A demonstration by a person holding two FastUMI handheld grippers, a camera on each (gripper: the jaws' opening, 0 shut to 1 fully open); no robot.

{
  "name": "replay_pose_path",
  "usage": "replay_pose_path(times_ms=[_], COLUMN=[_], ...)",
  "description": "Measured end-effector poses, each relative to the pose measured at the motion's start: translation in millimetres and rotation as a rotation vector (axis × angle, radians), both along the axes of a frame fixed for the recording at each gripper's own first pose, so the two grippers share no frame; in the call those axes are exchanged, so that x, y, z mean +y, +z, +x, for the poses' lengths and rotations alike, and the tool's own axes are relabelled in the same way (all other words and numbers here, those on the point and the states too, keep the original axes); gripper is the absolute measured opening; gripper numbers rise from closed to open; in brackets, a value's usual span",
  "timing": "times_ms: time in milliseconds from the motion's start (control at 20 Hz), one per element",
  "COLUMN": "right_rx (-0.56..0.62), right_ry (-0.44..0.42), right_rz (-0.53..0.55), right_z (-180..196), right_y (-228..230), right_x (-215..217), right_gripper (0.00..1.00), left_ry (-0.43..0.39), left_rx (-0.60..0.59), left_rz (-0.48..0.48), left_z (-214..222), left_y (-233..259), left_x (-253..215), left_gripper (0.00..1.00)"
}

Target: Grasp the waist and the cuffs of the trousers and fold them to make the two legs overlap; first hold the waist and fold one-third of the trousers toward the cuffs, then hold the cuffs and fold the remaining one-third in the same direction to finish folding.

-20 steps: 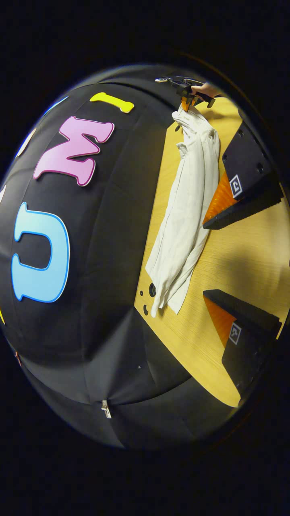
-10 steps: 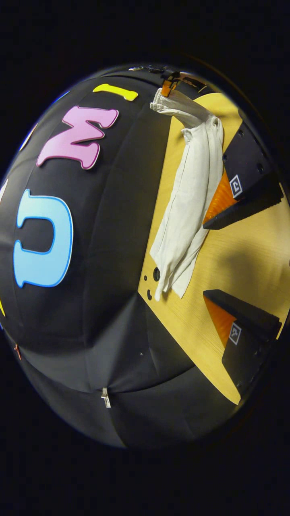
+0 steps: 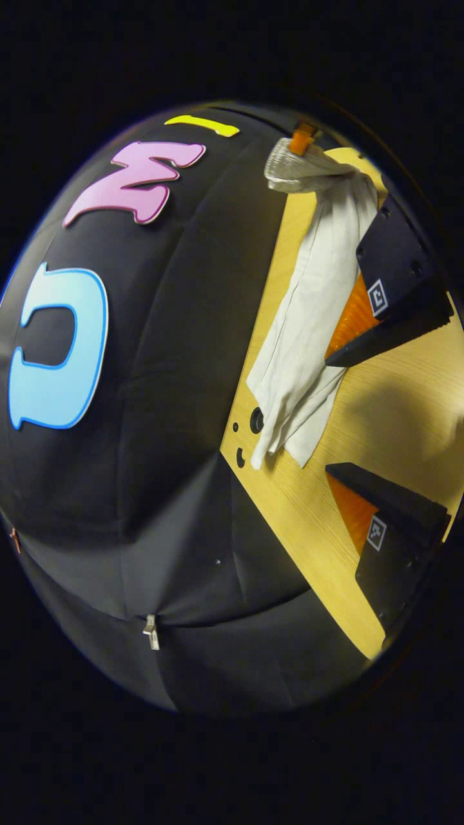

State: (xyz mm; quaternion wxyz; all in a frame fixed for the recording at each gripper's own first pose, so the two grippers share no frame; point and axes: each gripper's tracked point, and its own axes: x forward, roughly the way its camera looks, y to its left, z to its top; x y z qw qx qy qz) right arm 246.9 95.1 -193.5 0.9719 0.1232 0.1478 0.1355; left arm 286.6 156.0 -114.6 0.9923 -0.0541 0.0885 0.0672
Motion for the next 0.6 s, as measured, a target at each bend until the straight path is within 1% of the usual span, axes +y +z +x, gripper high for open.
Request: replay_pose_path(times_ms=[50, 150, 250, 300, 350, 450, 500, 550, 600], right_rx=[0.006, 0.009, 0.041, 0.060, 0.075, 0.087, 0.080, 0.074, 0.078], right_ry=[0.020, 0.064, 0.114, 0.149, 0.181, 0.240, 0.256, 0.260, 0.264], right_rz=[-0.016, -0.036, -0.048, -0.038, -0.034, -0.052, -0.078, -0.100, -0.117], right_z=[-4.5, -15.4, -26.5, -34.1, -41.0, -57.9, -67.4, -74.6, -84.7], right_y=[-9.1, -21.2, -38.6, -44.2, -47.5, -57.5, -56.3, -58.9, -60.7], right_x=[8.4, 25.1, 39.4, 46.9, 54.0, 61.7, 57.3, 54.8, 49.7], right_gripper=[0.18, 0.18, 0.26, 0.39, 0.39, 0.73, 0.90, 1.00, 0.98], left_ry=[0.023, 0.035, 0.024, 0.012, 0.026, 0.063, 0.060, 0.035, 0.013], left_rx=[0.011, 0.017, 0.021, 0.026, 0.037, 0.047, 0.024, -0.011, -0.044], left_rz=[-0.016, -0.053, -0.110, -0.135, -0.147, -0.174, -0.207, -0.255, -0.302], left_z=[7.4, 34.7, 59.6, 69.7, 77.8, 91.8, 98.0, 94.4, 99.4], left_y=[-1.5, 0.8, -1.5, -5.5, -11.2, -21.0, -16.6, -7.8, -0.7], left_x=[13.3, 18.8, 24.9, 25.7, 31.0, 42.9, 41.3, 40.5, 37.6], left_gripper=[0.95, 0.95, 0.96, 0.96, 0.96, 0.96, 0.96, 0.96, 0.96])
